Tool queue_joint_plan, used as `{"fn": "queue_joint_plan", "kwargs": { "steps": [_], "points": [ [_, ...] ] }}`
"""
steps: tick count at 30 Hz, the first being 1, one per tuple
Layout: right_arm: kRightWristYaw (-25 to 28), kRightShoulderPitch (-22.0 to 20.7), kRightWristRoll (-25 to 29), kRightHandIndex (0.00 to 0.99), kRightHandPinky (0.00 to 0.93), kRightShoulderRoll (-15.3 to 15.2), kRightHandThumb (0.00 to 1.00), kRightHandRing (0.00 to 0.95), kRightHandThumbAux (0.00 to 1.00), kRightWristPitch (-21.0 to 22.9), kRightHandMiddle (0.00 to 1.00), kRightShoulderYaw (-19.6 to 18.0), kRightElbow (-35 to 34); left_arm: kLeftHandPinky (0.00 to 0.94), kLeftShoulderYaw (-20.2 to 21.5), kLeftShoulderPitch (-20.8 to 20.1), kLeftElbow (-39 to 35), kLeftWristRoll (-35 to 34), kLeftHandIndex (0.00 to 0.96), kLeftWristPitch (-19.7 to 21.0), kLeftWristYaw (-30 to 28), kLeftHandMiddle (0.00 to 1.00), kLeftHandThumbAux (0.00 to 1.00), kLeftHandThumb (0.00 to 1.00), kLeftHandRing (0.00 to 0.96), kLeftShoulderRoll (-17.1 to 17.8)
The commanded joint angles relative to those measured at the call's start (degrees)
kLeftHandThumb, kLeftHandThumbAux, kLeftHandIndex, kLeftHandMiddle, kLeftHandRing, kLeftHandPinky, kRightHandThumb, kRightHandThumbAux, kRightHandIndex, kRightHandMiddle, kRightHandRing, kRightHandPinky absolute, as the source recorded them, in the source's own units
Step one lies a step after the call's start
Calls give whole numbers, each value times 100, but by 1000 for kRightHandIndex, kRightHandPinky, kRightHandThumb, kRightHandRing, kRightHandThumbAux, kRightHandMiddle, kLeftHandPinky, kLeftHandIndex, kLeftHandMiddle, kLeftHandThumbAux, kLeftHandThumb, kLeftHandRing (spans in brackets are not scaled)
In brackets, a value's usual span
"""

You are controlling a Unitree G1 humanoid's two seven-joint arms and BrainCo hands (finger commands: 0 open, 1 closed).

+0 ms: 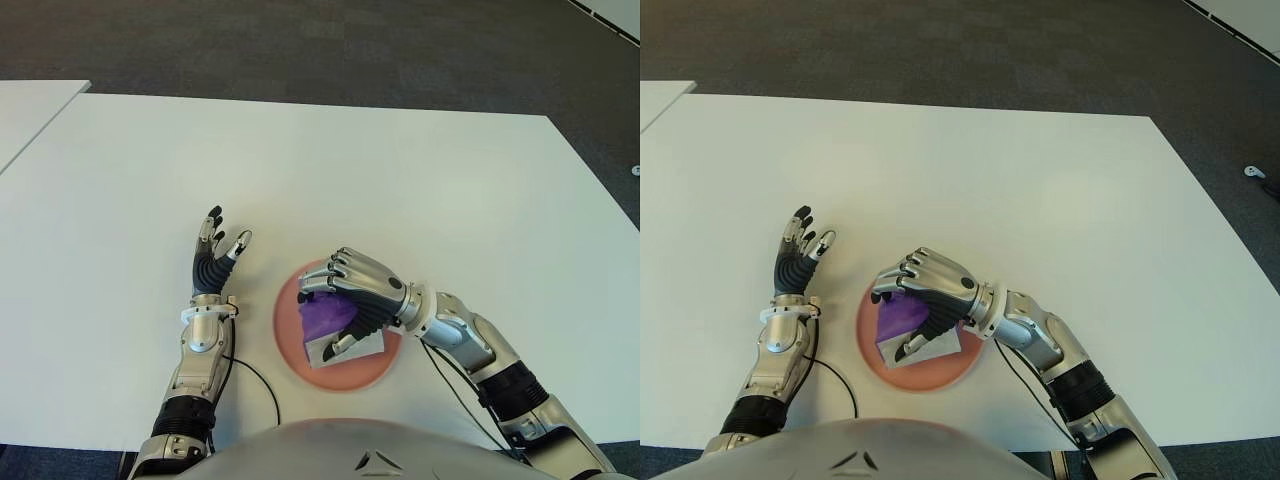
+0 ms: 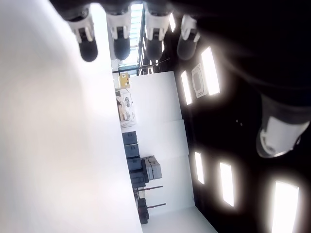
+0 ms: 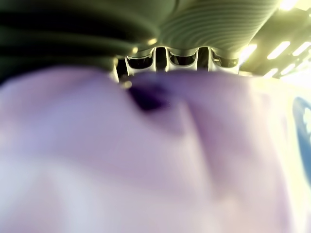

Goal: Put the tissue paper into the plate.

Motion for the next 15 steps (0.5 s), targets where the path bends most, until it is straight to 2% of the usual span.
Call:
{"fn": "queue_joint_plan", "kwargs": {
  "steps": [1,11,15],
  "points": [
    [-91,24,-197,396,811,105,853,809,679,41,538,-34,143,0,-5,205,178,8,0,223,-52,0,494,0,0,-12],
    [-293,11,-253,396,807,299,853,810,679,22,536,-69,433,0,-14,235,164,-8,0,219,-93,0,495,0,0,8],
    [-189,77,-105,412,728,343,855,764,675,140,561,-62,414,0,-15,241,149,10,0,252,-86,0,489,0,0,25]
  ]
}}
